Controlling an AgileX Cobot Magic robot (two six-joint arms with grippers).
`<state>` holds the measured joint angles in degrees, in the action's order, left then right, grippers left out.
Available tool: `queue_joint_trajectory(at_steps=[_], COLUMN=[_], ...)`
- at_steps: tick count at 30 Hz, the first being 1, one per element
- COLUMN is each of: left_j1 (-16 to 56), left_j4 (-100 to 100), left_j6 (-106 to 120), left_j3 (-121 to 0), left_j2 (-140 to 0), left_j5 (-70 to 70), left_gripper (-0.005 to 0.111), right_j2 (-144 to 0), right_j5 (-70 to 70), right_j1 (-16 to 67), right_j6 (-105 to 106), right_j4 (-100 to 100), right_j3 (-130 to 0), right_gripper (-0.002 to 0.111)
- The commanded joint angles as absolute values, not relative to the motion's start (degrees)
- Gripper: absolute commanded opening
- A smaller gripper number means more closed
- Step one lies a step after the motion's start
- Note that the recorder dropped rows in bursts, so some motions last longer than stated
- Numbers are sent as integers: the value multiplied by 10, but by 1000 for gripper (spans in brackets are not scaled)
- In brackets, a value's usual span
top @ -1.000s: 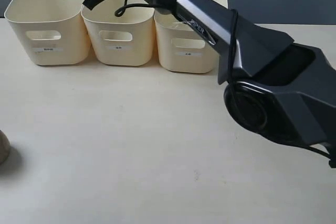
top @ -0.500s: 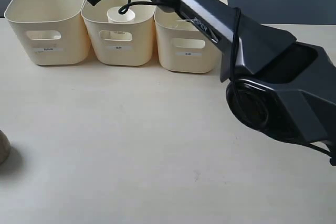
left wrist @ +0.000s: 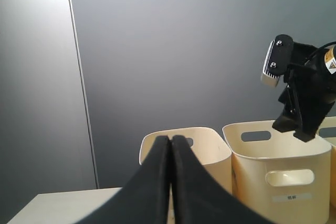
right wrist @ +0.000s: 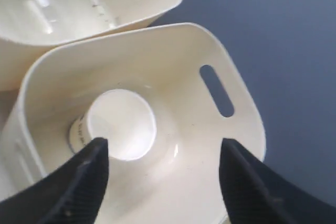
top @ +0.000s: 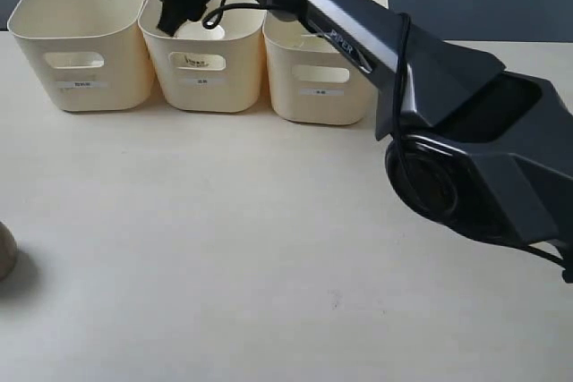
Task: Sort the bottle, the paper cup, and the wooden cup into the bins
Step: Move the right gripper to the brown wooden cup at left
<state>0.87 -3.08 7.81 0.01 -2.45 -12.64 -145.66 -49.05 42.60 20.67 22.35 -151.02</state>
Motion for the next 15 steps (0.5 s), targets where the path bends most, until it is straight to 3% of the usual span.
queue_joint_trajectory(at_steps=[1,15], left_j1=[12,12], left_j4=[-34,-34], left_j6=[76,76], left_j3=[0,0], left_j2=[-21,-21], left_j5=[-128,-128], left_gripper=[0,0], right_j2=[-1454,-1417], right_j5=[-531,-700], right_j1=[429,450], right_j6=[343,615], right_j4=[120,-254], right_j3=[-1511,-1511], right_gripper=[58,55])
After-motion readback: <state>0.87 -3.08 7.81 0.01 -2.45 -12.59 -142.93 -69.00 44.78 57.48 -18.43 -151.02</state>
